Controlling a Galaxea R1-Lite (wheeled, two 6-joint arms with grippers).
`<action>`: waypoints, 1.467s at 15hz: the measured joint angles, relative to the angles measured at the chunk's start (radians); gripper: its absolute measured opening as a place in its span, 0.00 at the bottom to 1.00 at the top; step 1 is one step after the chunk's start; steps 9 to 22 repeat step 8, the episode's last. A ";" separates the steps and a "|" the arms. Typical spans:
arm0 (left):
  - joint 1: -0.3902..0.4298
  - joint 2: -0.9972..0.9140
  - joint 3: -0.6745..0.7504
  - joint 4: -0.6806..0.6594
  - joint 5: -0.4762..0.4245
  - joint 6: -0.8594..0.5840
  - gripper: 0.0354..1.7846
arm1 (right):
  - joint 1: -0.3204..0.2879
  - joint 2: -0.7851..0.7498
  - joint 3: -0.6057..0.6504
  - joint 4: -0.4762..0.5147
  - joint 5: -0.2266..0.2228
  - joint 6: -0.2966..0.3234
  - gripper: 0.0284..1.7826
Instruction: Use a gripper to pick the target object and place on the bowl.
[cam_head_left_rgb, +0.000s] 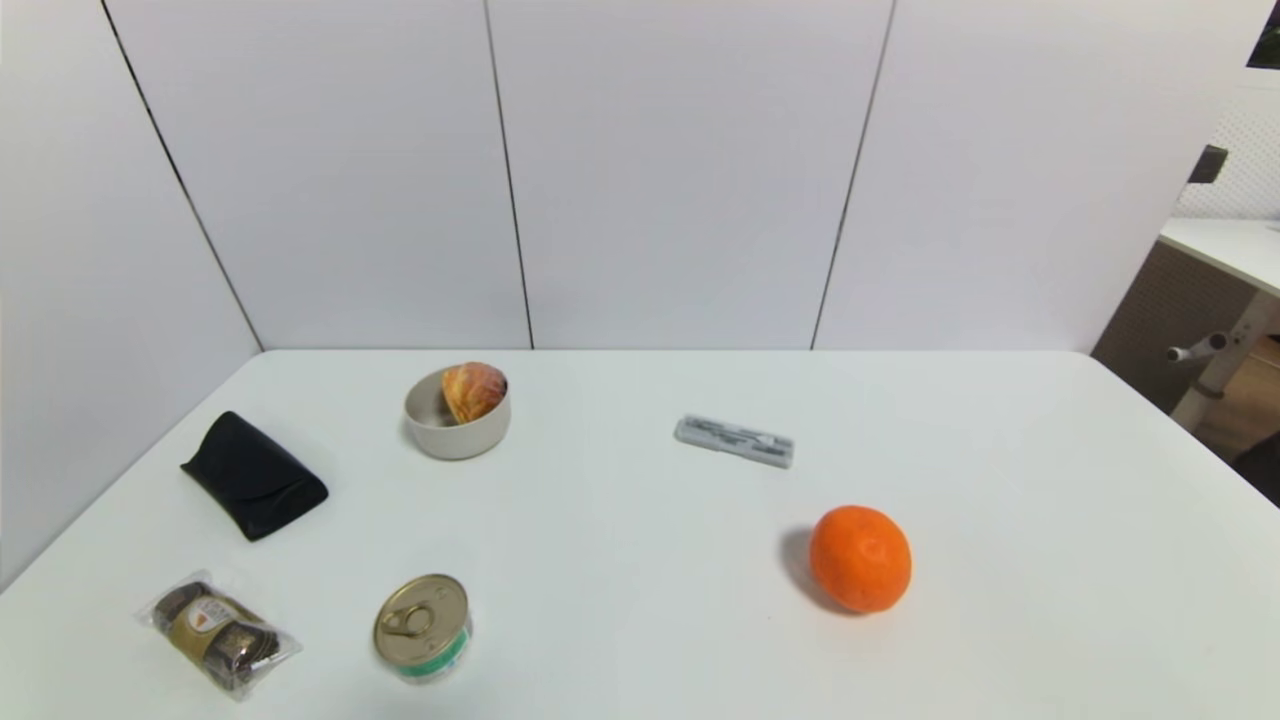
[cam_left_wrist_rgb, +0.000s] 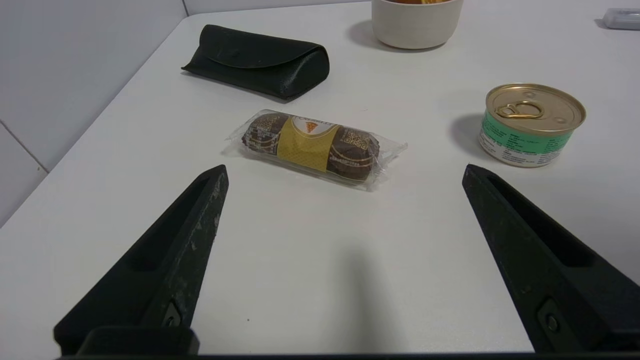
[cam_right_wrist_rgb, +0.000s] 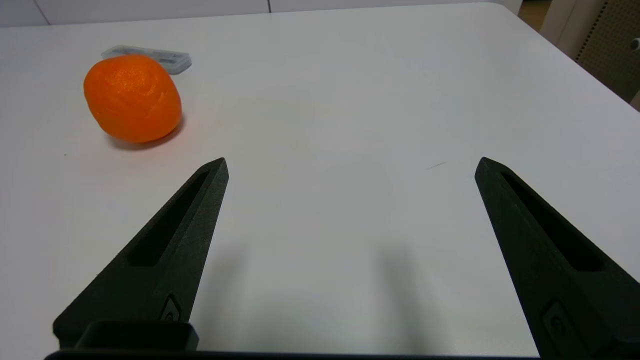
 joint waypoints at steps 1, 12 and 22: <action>0.000 0.000 0.000 0.000 0.000 0.000 0.94 | 0.000 0.000 0.000 0.000 0.000 0.000 0.96; 0.000 0.000 0.000 0.000 0.000 0.000 0.94 | 0.000 0.000 0.000 0.001 0.000 0.000 0.96; 0.000 0.000 0.000 0.000 0.000 0.000 0.94 | 0.000 0.000 0.000 0.001 0.000 0.000 0.96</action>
